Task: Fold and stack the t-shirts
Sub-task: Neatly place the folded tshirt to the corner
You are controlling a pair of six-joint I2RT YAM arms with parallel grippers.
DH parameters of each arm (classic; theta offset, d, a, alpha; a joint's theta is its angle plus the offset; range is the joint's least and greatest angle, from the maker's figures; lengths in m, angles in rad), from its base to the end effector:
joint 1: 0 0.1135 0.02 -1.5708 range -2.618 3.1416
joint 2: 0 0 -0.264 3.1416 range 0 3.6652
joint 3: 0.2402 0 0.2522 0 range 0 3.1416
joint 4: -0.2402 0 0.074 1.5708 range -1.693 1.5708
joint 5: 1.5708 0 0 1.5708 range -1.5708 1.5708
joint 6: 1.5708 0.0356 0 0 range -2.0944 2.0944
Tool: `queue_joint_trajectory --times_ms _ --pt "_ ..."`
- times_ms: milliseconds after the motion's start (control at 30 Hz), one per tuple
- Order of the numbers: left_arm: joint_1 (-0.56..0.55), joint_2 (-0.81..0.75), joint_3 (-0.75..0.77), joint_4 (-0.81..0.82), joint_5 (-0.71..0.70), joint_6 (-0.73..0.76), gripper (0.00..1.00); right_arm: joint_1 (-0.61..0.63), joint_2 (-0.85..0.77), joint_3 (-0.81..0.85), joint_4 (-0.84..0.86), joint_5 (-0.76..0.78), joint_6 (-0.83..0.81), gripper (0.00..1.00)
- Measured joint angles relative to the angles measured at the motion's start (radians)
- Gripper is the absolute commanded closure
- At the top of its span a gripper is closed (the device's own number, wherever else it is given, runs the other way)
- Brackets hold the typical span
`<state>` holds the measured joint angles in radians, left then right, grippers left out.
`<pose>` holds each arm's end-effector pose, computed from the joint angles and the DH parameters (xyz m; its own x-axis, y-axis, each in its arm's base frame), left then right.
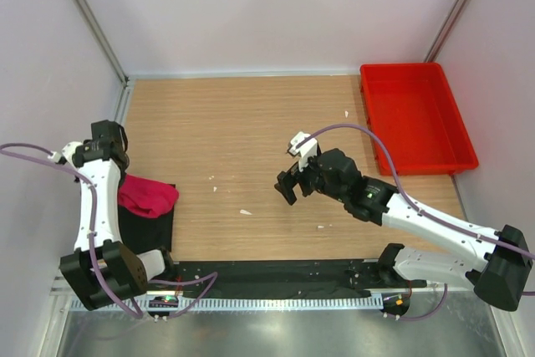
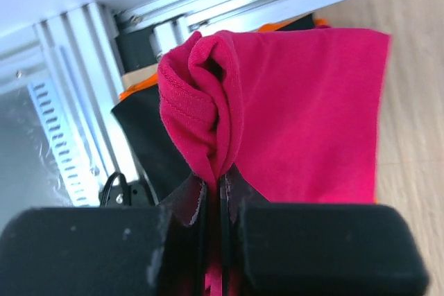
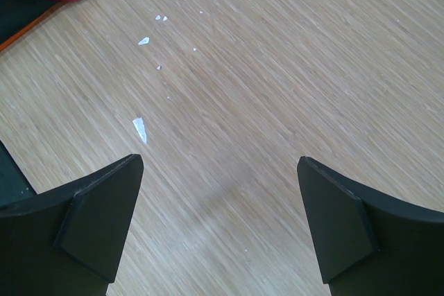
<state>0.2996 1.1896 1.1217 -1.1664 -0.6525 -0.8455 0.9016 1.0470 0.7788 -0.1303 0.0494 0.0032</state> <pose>0.1886 0.0809 0.3052 -0.2795 -0.7086 -0.6479 -0.9575 0.2559 0.1331 0.1509 0.1880 0.2925 -0.2431 -0.3022 -0.9217 -0.7543 0.6563 -0.0162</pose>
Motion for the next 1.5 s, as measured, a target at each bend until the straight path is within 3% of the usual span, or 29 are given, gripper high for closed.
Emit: queue_joint_trajectory --times_ms 167,233,300,367,400,433,467,667,833,967,1100,1200,1300,1500 --pt "0.009 -0.03 -0.095 -0.06 -0.019 -0.122 0.99 0.008 0.0 -0.011 -0.014 0.0 -0.005 0.0" --pt "0.015 -0.044 -0.151 -0.092 -0.019 -0.191 0.91 0.012 0.0 -0.012 -0.014 0.001 -0.01 0.0" --pt "0.018 -0.053 -0.193 -0.129 -0.025 -0.276 0.72 0.015 -0.001 -0.014 -0.014 0.001 -0.013 0.0" --pt "0.018 -0.054 -0.195 -0.156 -0.05 -0.349 0.46 0.016 -0.005 -0.023 -0.014 0.002 -0.018 0.0" --pt "0.019 -0.054 -0.188 -0.161 -0.071 -0.395 0.17 0.016 -0.009 -0.027 -0.014 0.002 -0.02 0.0" --pt "0.02 -0.054 -0.182 -0.164 -0.085 -0.431 0.04 0.018 -0.011 -0.031 -0.015 0.005 -0.023 0.0" --pt "0.021 -0.055 -0.174 -0.167 -0.093 -0.465 0.0 0.019 -0.014 -0.033 -0.017 0.006 -0.026 0.0" --pt "0.021 -0.063 -0.112 -0.172 -0.105 -0.551 0.0 0.035 -0.022 -0.036 -0.024 0.025 -0.047 0.0" --pt "-0.032 -0.054 -0.055 -0.171 -0.015 -0.411 0.0 0.04 -0.019 -0.036 -0.02 0.05 -0.028 0.0" --pt "-0.316 -0.053 -0.021 -0.044 0.098 -0.33 0.0 0.04 -0.014 -0.036 -0.023 0.085 0.072 0.0" --pt "-0.656 -0.037 -0.042 0.253 0.27 -0.274 0.0 0.039 -0.045 -0.077 -0.012 0.11 0.232 0.0" --pt "-0.854 -0.042 -0.154 0.514 0.375 -0.259 0.0 0.039 -0.151 -0.195 -0.003 0.15 0.383 0.0" --pt "-0.978 -0.099 -0.338 0.749 0.479 -0.259 0.0 0.037 -0.286 -0.319 -0.027 0.213 0.548 0.0" --pt "-1.004 -0.51 -0.788 1.112 0.581 -0.402 0.0 0.037 -0.501 -0.46 -0.157 0.385 0.901 0.0"
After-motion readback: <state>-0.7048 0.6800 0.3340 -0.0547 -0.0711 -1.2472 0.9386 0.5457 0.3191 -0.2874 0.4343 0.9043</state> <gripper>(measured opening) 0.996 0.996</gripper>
